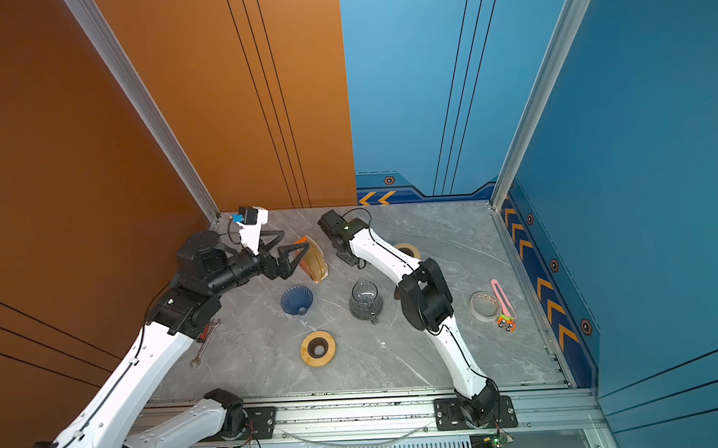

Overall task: Place the coffee filter in the dripper
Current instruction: 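Lift the clear glass dripper off the table with the right gripper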

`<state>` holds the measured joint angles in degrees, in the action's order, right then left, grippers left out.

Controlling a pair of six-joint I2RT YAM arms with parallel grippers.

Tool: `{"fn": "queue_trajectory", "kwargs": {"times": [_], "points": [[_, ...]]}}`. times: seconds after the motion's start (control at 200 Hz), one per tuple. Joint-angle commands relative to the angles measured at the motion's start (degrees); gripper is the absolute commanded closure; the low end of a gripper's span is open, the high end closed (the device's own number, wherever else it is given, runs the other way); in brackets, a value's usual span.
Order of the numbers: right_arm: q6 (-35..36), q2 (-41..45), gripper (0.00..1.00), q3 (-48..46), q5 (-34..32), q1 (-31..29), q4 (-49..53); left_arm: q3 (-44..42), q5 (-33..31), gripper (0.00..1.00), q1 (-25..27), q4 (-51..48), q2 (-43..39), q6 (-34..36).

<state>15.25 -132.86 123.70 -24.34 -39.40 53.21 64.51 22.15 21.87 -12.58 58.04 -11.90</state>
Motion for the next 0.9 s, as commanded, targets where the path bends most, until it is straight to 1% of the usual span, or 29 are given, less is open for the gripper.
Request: {"fn": "queue_trajectory", "kwargs": {"times": [0.0,0.2,0.29,0.411,0.896], "points": [[0.33,0.79,0.86,1.37,-0.68,-0.33,2.47,-0.55,0.69,0.02,0.46,1.26,-1.09,-0.32],[-0.47,-0.46,0.85,1.18,0.51,-0.33,2.78,-0.58,0.61,0.02,0.46,1.33,-1.18,-0.32],[-0.57,-0.94,0.82,1.11,0.52,-0.33,2.80,-0.54,0.59,0.02,0.46,1.26,-1.18,-0.23],[-0.58,-1.38,0.80,1.11,0.52,-0.13,2.78,-0.54,0.63,0.02,0.46,1.32,-1.29,-0.23],[-1.58,-2.97,0.80,0.49,3.15,1.43,2.79,-0.54,0.68,0.02,0.46,1.26,-1.35,-0.23]]}}
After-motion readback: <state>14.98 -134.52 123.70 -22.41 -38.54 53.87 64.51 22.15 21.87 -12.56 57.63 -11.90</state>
